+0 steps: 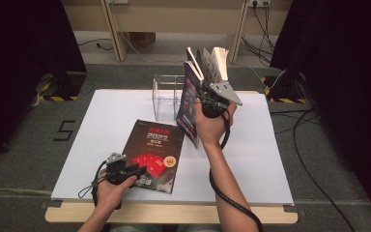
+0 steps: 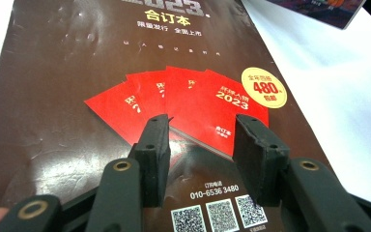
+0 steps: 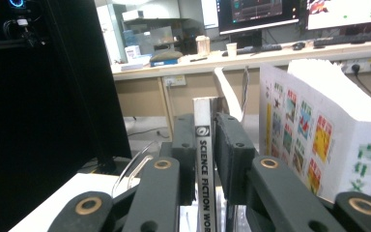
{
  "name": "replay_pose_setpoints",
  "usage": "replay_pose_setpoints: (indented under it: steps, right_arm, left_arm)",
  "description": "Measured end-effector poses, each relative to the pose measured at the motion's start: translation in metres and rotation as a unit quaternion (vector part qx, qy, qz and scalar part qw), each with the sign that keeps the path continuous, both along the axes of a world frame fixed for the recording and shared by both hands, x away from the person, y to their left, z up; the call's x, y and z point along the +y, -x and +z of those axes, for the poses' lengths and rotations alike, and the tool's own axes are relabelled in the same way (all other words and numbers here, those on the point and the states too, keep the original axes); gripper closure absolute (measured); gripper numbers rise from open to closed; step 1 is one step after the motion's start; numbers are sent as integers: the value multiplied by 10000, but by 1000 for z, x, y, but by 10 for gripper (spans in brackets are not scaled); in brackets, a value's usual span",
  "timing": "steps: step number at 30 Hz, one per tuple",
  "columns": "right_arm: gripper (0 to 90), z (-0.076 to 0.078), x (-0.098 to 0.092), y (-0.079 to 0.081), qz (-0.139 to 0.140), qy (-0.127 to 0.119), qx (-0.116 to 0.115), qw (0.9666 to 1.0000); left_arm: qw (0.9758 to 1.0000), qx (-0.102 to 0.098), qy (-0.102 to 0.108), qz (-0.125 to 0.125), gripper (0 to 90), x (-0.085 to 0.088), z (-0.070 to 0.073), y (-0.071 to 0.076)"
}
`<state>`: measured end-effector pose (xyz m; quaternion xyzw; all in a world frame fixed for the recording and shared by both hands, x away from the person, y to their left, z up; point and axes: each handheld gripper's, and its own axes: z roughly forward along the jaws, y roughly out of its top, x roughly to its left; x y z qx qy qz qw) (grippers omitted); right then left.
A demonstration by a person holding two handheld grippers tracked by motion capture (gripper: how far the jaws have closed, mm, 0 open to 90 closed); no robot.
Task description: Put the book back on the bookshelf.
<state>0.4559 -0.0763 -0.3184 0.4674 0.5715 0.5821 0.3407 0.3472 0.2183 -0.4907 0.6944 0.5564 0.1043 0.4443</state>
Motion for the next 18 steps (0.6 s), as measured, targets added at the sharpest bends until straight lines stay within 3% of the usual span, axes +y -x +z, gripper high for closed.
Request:
replay_pose_setpoints:
  steps: [9, 18]
  right_arm:
    - [778, -12, -6, 12, -19, 57, 281, 9996]
    - [792, -12, -8, 17, 58, 177, 568, 9982]
  left_arm:
    - [10000, 8, 5, -19, 562, -1, 0, 0]
    - [10000, -4, 12, -18, 562, -1, 1, 0]
